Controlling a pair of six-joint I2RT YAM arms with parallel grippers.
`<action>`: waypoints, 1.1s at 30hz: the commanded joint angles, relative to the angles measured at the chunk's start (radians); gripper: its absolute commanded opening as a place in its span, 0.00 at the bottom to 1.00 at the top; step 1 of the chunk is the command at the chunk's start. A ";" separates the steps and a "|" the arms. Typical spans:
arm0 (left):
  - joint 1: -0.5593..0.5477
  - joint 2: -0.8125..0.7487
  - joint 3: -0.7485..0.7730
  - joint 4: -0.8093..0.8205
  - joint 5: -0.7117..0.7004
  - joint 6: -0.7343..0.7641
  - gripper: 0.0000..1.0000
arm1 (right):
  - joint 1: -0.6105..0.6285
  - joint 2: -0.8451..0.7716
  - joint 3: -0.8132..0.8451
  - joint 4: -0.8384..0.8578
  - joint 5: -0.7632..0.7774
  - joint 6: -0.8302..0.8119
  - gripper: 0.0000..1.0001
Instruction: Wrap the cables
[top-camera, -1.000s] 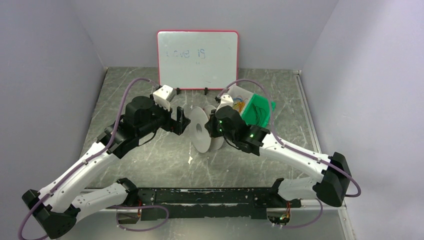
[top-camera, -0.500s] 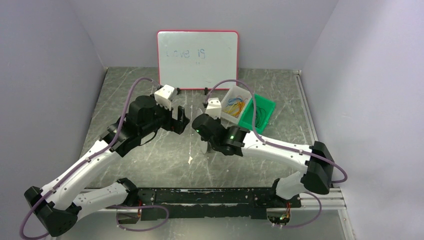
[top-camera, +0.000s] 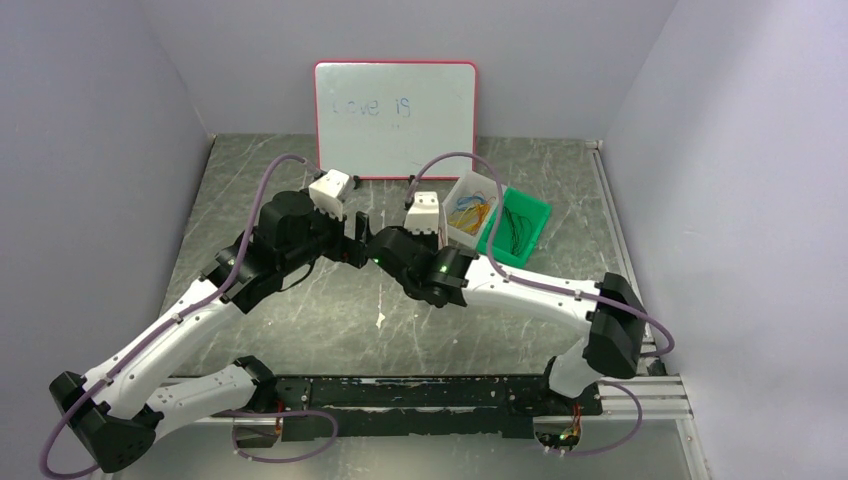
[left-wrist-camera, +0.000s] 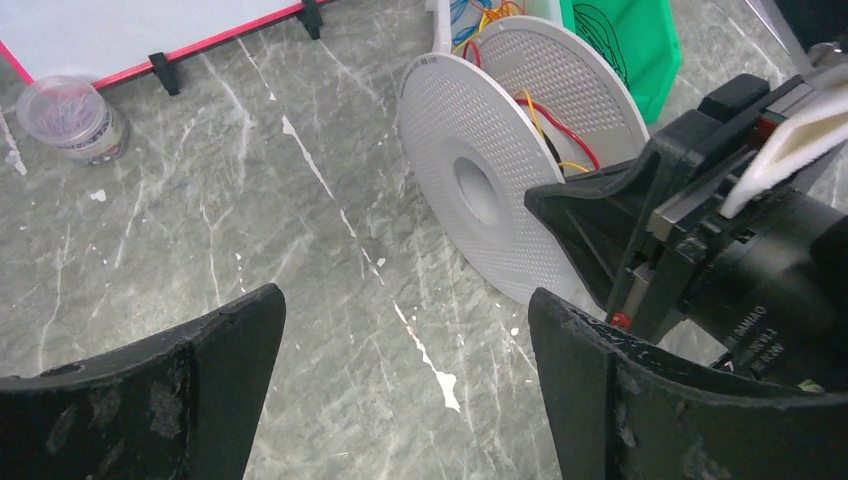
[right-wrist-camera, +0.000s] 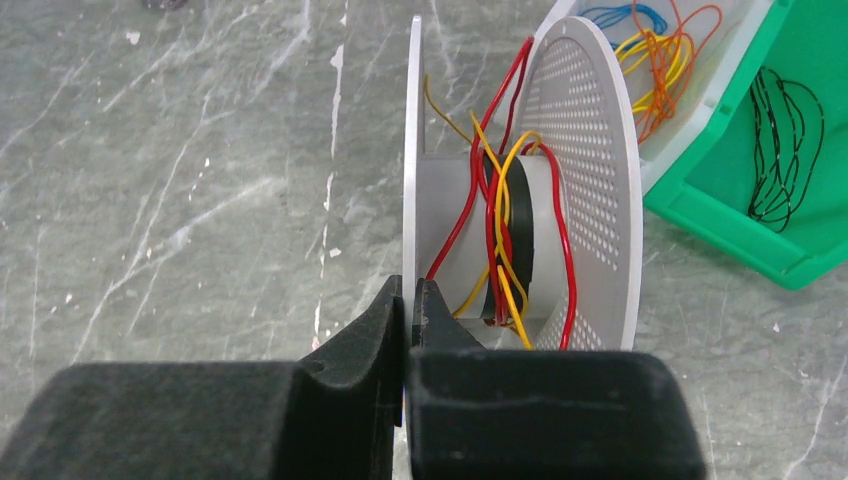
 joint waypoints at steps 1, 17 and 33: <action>0.002 0.000 0.019 -0.002 -0.011 -0.006 0.95 | 0.001 0.046 0.064 0.003 0.125 0.023 0.00; 0.003 0.003 0.018 -0.004 -0.014 -0.005 0.95 | -0.054 0.125 0.066 0.040 0.128 0.013 0.00; 0.003 0.007 0.020 -0.006 -0.018 -0.003 0.95 | -0.089 0.123 0.058 0.098 0.079 -0.013 0.40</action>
